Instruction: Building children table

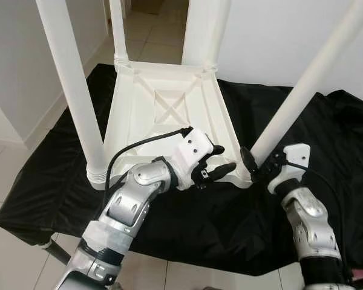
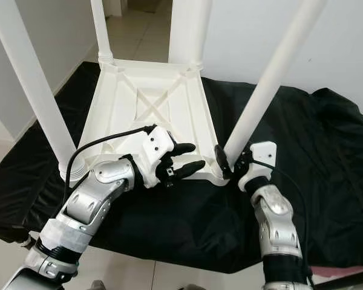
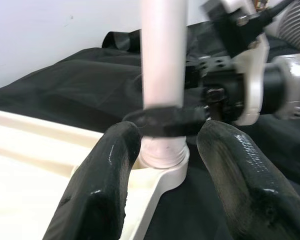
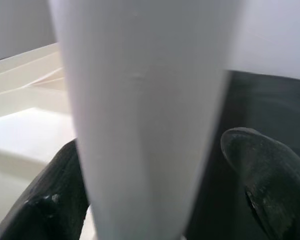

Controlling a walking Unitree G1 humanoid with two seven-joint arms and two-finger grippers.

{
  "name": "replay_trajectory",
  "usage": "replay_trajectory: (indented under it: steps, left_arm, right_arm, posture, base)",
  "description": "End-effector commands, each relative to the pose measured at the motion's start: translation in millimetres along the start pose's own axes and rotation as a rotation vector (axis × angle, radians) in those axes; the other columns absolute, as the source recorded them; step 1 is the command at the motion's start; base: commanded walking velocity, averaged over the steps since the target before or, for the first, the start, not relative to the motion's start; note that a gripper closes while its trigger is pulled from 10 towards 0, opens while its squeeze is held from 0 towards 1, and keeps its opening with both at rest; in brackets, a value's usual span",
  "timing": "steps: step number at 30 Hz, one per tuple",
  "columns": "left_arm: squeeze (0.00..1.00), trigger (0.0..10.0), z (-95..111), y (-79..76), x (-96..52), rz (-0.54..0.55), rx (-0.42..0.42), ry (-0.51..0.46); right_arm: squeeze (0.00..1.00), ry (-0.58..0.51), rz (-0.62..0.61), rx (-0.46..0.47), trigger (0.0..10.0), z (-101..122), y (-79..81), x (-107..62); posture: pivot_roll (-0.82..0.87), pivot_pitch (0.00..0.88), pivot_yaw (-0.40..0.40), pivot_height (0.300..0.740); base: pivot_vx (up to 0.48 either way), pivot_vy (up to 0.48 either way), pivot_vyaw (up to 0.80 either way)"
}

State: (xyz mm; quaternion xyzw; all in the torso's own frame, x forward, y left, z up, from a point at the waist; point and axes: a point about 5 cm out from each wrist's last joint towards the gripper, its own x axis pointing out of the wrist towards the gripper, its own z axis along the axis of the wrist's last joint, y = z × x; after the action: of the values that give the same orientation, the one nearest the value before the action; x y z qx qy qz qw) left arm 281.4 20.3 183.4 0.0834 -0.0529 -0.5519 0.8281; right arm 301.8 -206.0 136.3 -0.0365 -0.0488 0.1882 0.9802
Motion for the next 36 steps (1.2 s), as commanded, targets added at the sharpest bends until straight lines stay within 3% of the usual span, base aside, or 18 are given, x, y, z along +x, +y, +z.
replay_trajectory:
  steps: [1, 3, 4, 5, 6, 7, 21, 23, 24, 26, 31, 34, 36]
  left_arm:
    - [0.0, 10.0, 1, -0.4, 5.0, 0.007, 0.012, 0.002]
    - [0.0, 10.0, 2, -0.3, 5.5, 0.004, 0.014, 0.0]
    - [0.0, 10.0, 2, -0.1, 5.8, 0.002, 0.015, -0.001]
    - [0.0, 10.0, 2, 0.8, 5.9, 0.005, 0.015, -0.001]
    - [0.0, 10.0, 2, 0.8, 5.9, 0.005, 0.015, -0.001]
    - [0.0, 10.0, 2, 1.8, 5.6, 0.011, 0.016, -0.001]
    - [0.0, 10.0, -1, -2.3, 1.2, 0.021, 0.001, 0.004]
    - [0.0, 10.0, -3, -4.1, 0.5, 0.021, -0.004, 0.011]
    - [0.0, 10.0, -3, -4.1, 0.5, 0.021, -0.004, 0.011]
    - [0.0, 10.0, -5, -4.1, 0.6, 0.027, -0.012, 0.013]
    - [0.0, 10.0, -5, -4.3, 1.1, 0.029, -0.017, 0.013]
    - [0.0, 10.0, -6, -4.3, 1.4, 0.031, -0.016, 0.022]
    - [0.0, 10.0, -6, -4.0, 1.1, 0.033, -0.014, 0.026]
  right_arm:
    - [0.0, 0.019, 0.103, -0.002, 10.0, -4, 5.0, 5.6]
    - [0.0, 0.028, 0.138, -0.024, 10.0, -5, 5.8, 10.5]
    - [0.0, 0.033, 0.162, -0.041, 4.7, -5, 5.9, 13.4]
    - [0.0, 0.047, 0.189, -0.047, 1.4, -6, 6.0, 15.7]
    - [0.0, 0.047, 0.189, -0.047, 1.4, -6, 6.0, 15.7]
    - [0.0, 0.056, 0.195, -0.053, 0.0, -7, 4.1, 16.7]
    - [0.0, 0.094, 0.118, -0.042, 0.0, -16, -8.7, 3.1]
    - [0.0, 0.082, -0.027, 0.001, 0.0, -18, -6.9, -3.1]
    - [0.0, 0.082, -0.027, 0.001, 0.0, -18, -6.9, -3.1]
    - [0.0, 0.073, -0.2, 0.064, 0.0, -21, 1.6, -10.3]
    - [0.0, 0.064, -0.351, 0.073, 0.0, -21, 11.5, -15.0]
    - [0.0, 0.06, -0.52, 0.079, 0.0, -19, 28.7, -13.1]
    - [0.0, 0.066, -0.55, 0.081, 0.0, -18, 32.3, -12.0]
  posture:
    - [-0.1, 0.0, -0.044, 0.74]
    - [-0.1, 0.0, -0.043, 0.74]
    - [-0.1, 0.0, -0.043, 0.74]
    - [-0.09, 0.0, -0.049, 0.74]
    - [-0.09, 0.0, -0.049, 0.74]
    - [-0.09, 0.0, -0.051, 0.74]
    - [-0.09, 0.0, -0.065, 0.74]
    - [-0.09, 0.0, -0.066, 0.74]
    - [-0.09, 0.0, -0.066, 0.74]
    - [-0.11, 0.0, -0.061, 0.74]
    - [-0.11, 0.0, -0.06, 0.74]
    - [-0.11, 0.0, -0.05, 0.74]
    - [-0.11, 0.0, -0.05, 0.74]
  base:
    - [0.0, 0.0, 0.0]
    - [0.0, 0.0, 0.0]
    - [0.0, 0.0, 0.0]
    - [0.0, 0.0, 0.0]
    - [0.0, 0.0, 0.0]
    - [0.0, 0.0, 0.0]
    - [0.0, 0.0, 0.0]
    - [0.0, 0.0, 0.0]
    - [0.0, 0.0, 0.0]
    - [0.0, 0.0, 0.0]
    - [0.0, 0.0, 0.0]
    - [0.0, 0.0, 0.0]
    - [0.0, 0.0, 0.0]
